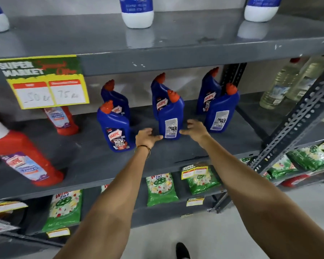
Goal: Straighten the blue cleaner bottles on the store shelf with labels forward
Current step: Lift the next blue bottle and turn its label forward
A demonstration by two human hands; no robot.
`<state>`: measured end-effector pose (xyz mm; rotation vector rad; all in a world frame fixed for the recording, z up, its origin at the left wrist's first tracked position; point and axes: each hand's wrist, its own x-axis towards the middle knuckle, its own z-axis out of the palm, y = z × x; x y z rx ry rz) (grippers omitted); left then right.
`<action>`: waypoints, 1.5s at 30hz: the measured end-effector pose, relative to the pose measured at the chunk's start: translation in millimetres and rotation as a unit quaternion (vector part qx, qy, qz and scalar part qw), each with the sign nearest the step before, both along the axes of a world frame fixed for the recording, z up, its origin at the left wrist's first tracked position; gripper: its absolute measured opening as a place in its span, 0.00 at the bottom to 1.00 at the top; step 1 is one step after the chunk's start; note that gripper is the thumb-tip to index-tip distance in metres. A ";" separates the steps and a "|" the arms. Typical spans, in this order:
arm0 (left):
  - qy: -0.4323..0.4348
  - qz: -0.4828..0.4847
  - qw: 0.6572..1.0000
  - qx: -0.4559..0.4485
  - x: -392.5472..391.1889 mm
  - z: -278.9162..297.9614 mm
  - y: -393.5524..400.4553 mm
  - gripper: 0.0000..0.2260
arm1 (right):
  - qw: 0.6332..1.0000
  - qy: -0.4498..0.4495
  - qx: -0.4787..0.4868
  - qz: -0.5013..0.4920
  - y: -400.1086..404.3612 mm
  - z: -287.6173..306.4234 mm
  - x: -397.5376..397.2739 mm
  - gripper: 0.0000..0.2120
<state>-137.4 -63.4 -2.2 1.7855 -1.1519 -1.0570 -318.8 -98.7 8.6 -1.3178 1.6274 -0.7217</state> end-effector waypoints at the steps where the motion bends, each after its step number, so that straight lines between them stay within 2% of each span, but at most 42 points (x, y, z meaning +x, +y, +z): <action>1: -0.007 -0.005 1.000 -0.005 -6.2 1.1 -8.6 0.31 | 1.000 -0.011 0.000 0.022 -5.6 3.7 -5.3 0.38; 5: -0.022 -0.029 0.999 -0.029 -18.5 4.3 -29.9 0.30 | 0.995 -0.035 -0.014 0.092 -22.8 10.9 -15.4 0.40; 9: -0.023 -0.030 0.999 -0.036 -25.8 -1.2 -42.4 0.30 | 0.986 -0.057 -0.028 0.153 -33.4 8.3 -18.2 0.31; 17: -0.020 -0.025 0.999 -0.038 -29.4 -7.0 -49.5 0.29 | 0.982 -0.101 -0.052 0.153 -42.0 -5.1 -18.2 0.24; 23: -0.005 -0.009 0.996 -0.094 -32.0 -4.7 -42.2 0.30 | 0.975 -0.124 -0.066 0.171 -44.8 -1.5 -19.7 0.19; 27: 0.009 0.030 0.989 -0.143 -37.6 -0.9 -35.1 0.23 | 0.967 -0.167 -0.056 0.185 -49.6 12.8 -19.6 0.20; 31: -0.002 0.061 0.981 -0.184 -49.6 2.8 -32.5 0.24 | 0.959 -0.197 -0.042 0.198 -50.5 24.3 -11.1 0.25; 33: -0.043 0.068 0.977 -0.200 -55.8 3.2 -32.0 0.24 | 0.964 -0.185 -0.056 0.182 -46.4 24.8 -4.1 0.31; 36: -0.114 0.074 0.966 -0.221 -64.2 5.9 -29.3 0.23 | 0.967 -0.191 -0.081 0.146 -42.4 22.8 2.2 0.32; 39: -0.136 0.063 0.962 -0.230 -62.2 6.8 -25.5 0.22 | 0.970 -0.167 -0.102 0.146 -40.5 23.6 2.2 0.34; 41: -0.105 0.038 0.970 -0.218 -54.4 8.5 -24.3 0.21 | 0.971 -0.149 -0.119 0.142 -38.3 24.2 1.7 0.33; 42: -0.058 0.017 0.978 -0.199 -48.7 9.8 -24.1 0.19 | 0.972 -0.145 -0.126 0.138 -37.6 23.7 1.4 0.32; 44: 0.094 -0.033 0.984 -0.148 -35.6 13.3 -22.3 0.11 | 0.971 -0.150 -0.133 0.130 -37.3 22.6 0.1 0.29; 45: 0.172 -0.053 0.977 -0.119 -28.7 13.1 -21.7 0.07 | 0.970 -0.159 -0.131 0.127 -37.7 22.2 -0.8 0.28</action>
